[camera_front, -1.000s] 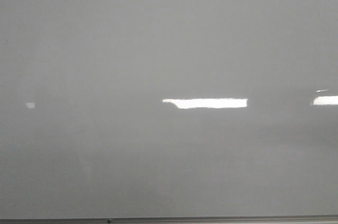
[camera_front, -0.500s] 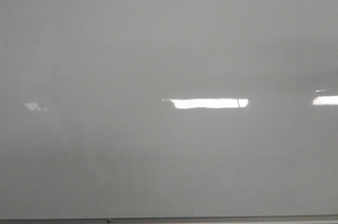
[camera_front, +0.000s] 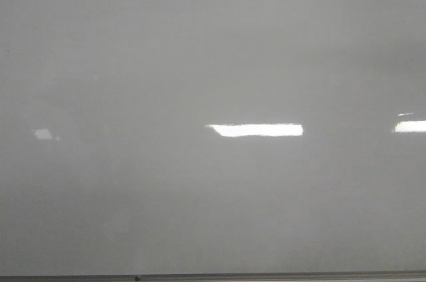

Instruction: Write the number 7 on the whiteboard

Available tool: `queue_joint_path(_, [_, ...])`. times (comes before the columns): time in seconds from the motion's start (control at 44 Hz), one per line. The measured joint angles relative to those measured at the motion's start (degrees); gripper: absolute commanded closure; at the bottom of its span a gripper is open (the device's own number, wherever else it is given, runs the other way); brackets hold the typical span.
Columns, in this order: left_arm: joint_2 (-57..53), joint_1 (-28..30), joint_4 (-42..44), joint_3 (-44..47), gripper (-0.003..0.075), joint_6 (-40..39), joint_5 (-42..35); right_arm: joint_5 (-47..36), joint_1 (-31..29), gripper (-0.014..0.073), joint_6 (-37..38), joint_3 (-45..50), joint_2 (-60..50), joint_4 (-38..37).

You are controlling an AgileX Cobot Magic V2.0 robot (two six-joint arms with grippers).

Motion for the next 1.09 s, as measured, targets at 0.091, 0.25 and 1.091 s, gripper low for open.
queue_joint_path(0.091, [1.3,0.0,0.0,0.0,0.0741,0.0,0.4,0.0,0.0,0.0662,0.0,0.0,1.9,0.0])
queue_joint_path(0.25, [3.3,0.0,0.0,0.0,0.0740,0.0,0.4,0.1,0.0,0.0653,-0.1,0.0,5.6,0.0])
queue_joint_path(1.091, [28.8,0.4,0.7,-8.2,0.0153,0.0,2.1,-0.3,0.0,-0.0041,-4.4,0.0,12.0,0.0])
